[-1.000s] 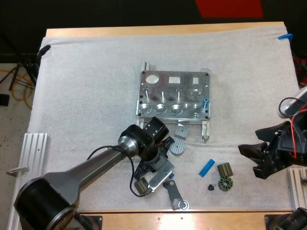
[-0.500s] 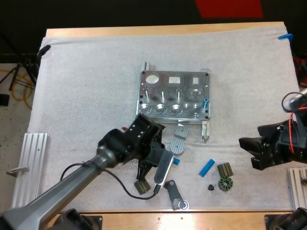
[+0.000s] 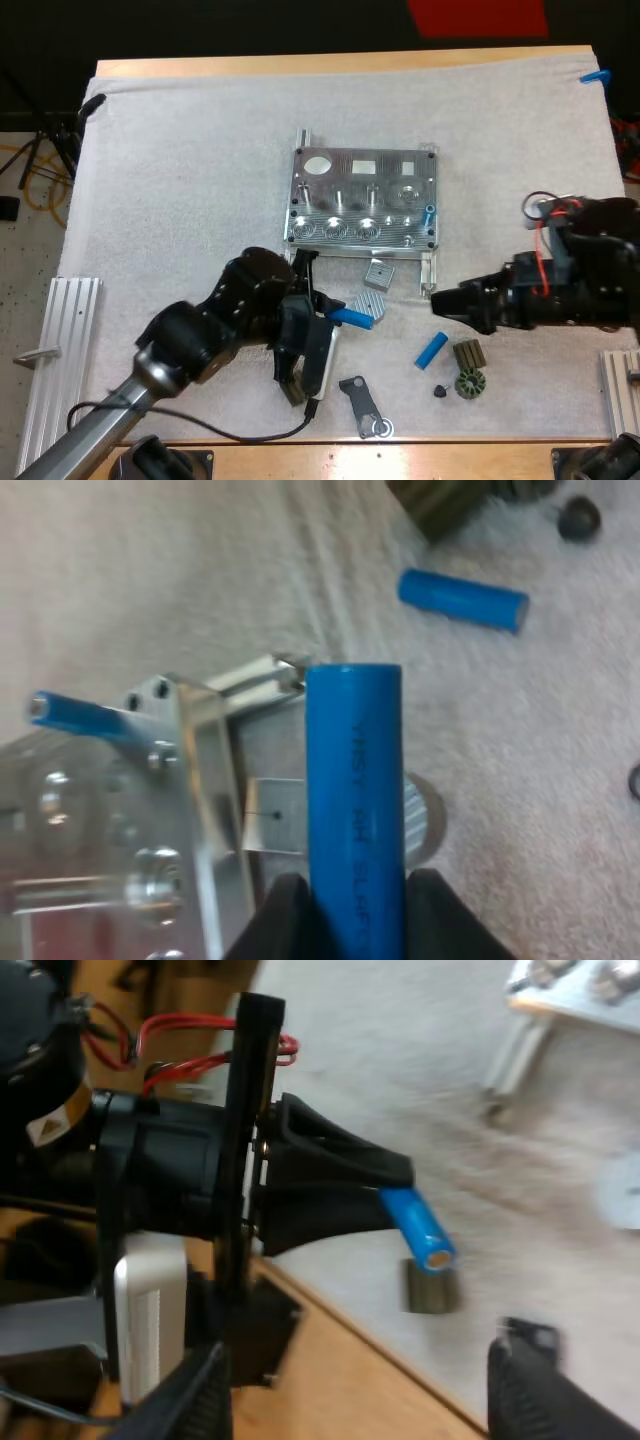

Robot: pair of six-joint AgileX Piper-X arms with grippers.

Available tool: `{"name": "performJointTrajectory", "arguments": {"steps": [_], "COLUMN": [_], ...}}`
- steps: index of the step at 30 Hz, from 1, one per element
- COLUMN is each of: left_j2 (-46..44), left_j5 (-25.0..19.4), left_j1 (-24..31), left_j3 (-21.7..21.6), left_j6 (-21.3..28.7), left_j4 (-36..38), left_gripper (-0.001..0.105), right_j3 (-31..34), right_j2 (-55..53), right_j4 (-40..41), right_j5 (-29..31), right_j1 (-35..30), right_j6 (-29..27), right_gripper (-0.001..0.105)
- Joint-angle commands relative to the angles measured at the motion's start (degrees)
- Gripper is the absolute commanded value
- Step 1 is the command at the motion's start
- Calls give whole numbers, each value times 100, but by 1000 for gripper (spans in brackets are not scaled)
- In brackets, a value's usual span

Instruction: Load cells from right to left

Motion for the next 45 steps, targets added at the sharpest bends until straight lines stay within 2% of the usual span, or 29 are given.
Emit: {"name": "performJointTrajectory", "arguments": {"steps": [1, 7, 10, 14, 19, 25, 39, 42, 45], "left_j2": [-117, -330, -328, -328, -328, -328, -328, -328, -328], "left_j5": [11, 11, 11, 11, 184, 368, 379, 283, 1], "left_j1": [-21, -21, -21, -21, -21, -21, -21, -21, -21], "left_j3": [0, 0, 0, 0, 0, 0, 0, 0, 0], "left_j6": [-135, -215, -722, -1237, -1250, -1250, -1250, -1250, -1238], "left_j4": [-23, -37, -197, -663, -934, -933, -981, -1064, -1051], "left_gripper": [7, 7, 7, 7, 7, 7, 7, 7, 7], "right_j3": [118, 607, 764, 1017, 1245, 1245, 1245, 1245, 1245], "right_j2": [-7, 5, 5, 17, 132, 494, 949, 962, 962], "right_j4": [-331, -1172, -1419, -1846, -2162, -2226, -2438, -2438, -2427], "right_j5": [-281, -543, -485, 126, 374, 374, 307, 483, 544], "right_j1": [-17, 72, 335, 852, 1120, 1121, 1121, 1104, 1085], "right_j6": [153, 584, 602, 874, 1160, 1158, 1069, 810, 601], "right_gripper": [55, 55, 55, 55, 55, 55, 55, 55, 55]}}
